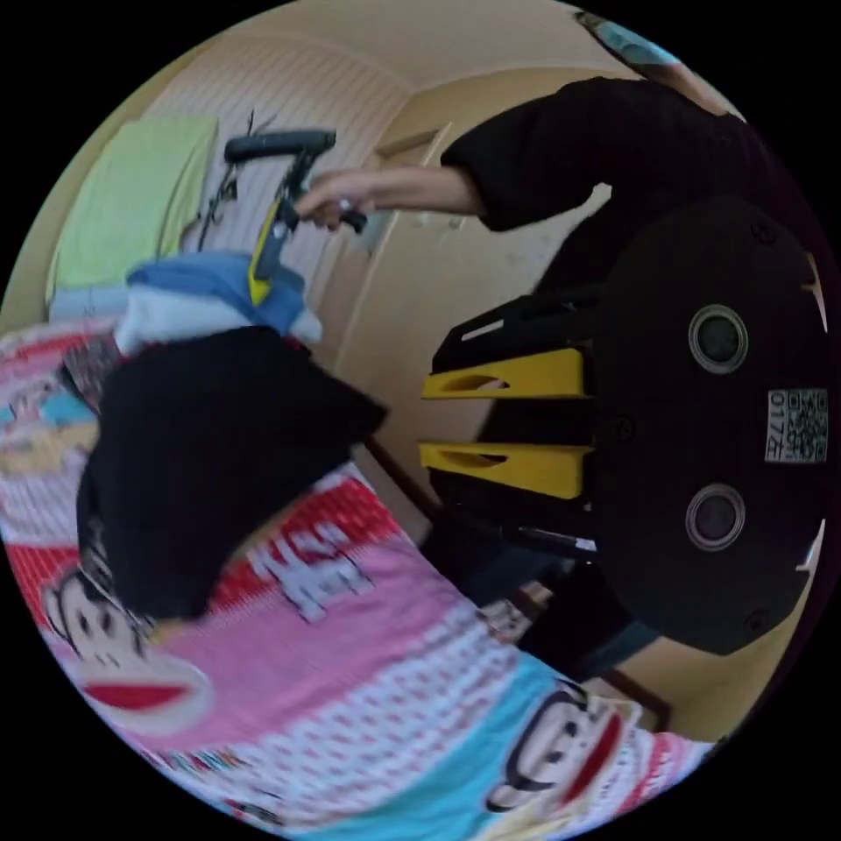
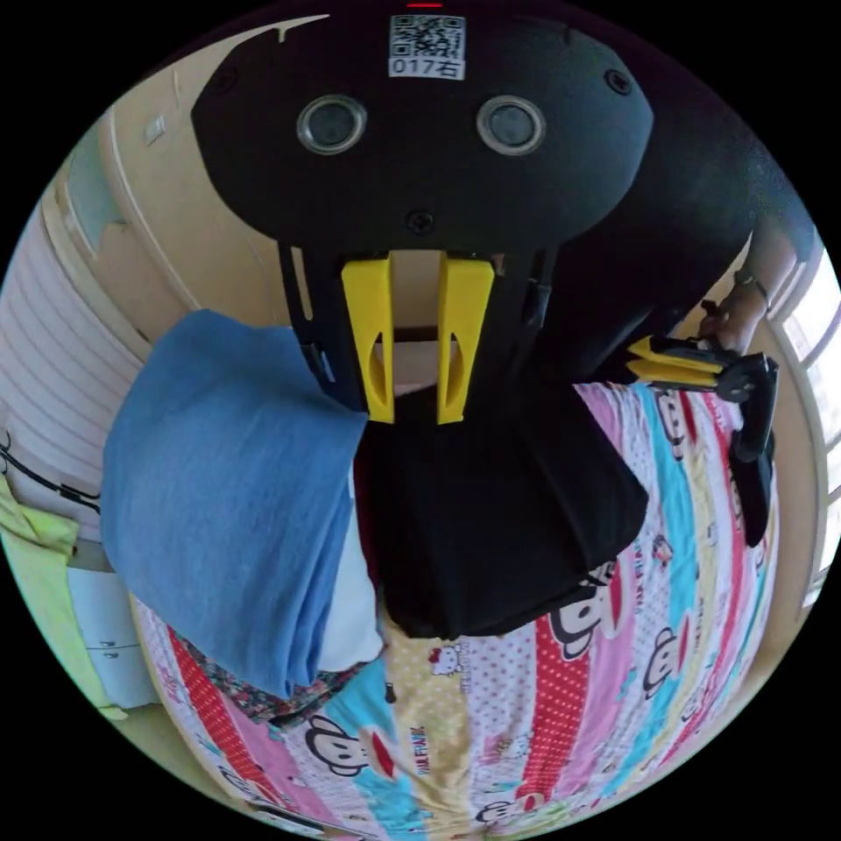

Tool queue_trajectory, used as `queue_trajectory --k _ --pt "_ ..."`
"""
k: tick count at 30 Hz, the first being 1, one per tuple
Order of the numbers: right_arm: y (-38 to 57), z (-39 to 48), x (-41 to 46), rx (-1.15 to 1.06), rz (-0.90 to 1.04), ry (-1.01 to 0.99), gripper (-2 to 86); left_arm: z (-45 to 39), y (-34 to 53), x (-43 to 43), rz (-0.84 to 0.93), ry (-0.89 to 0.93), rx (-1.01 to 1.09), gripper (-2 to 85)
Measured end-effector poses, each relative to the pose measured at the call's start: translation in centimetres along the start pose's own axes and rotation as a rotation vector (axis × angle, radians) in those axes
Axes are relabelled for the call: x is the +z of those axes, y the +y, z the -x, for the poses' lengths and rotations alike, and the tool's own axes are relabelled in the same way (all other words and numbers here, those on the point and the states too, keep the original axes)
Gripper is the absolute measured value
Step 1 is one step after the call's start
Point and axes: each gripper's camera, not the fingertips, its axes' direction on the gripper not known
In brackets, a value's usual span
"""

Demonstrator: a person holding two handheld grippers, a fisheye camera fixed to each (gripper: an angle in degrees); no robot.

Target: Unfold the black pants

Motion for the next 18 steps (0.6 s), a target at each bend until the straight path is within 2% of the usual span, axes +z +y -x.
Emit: queue_trajectory --k 2,5,6,7,8,10,11,13,15,18 --pt "2.6 4.3 -0.4 0.011 -0.191 0.011 6.5 4.0 4.0 0.4 0.033 -0.113 -0.116 7.9" --pt "3.3 9.8 1.5 -0.063 -0.3 -0.03 3.5 11.9 14.0 -1.3 -0.005 -0.145 -0.394 6.8" --pt "2.6 10.7 2.6 -0.075 -0.278 -0.017 2.9 14.8 19.1 -2.5 -0.057 -0.111 -0.537 6.3" --pt "0.6 12.6 5.8 -0.096 -0.166 0.038 2.1 17.1 24.5 -3.8 -0.137 -0.057 -0.672 6.0" --pt "-0.9 14.3 8.6 -0.102 -0.124 0.103 1.6 18.0 27.2 -4.4 -0.185 -0.024 -0.732 5.8" --pt "-1.8 16.7 10.4 -0.128 -0.121 0.223 1.1 20.1 37.0 -6.4 -0.413 0.11 -0.91 5.0" --pt "-2.4 18.3 10.7 -0.147 -0.09 0.304 0.9 20.3 39.2 -6.8 -0.475 0.141 -0.94 4.9" --pt "-3.6 20.3 10.8 -0.143 -0.003 0.363 0.7 20.7 45.8 -7.1 -0.709 0.257 -1.001 4.4" --pt "-4.7 21.7 10.8 -0.093 0.099 0.378 0.5 20.8 48.6 -6.1 -0.823 0.368 -0.999 4.3" --pt "-4.5 23.4 11.8 0.057 0.23 0.423 0.4 20.7 50.9 -3.6 -0.898 0.499 -0.972 4.4"
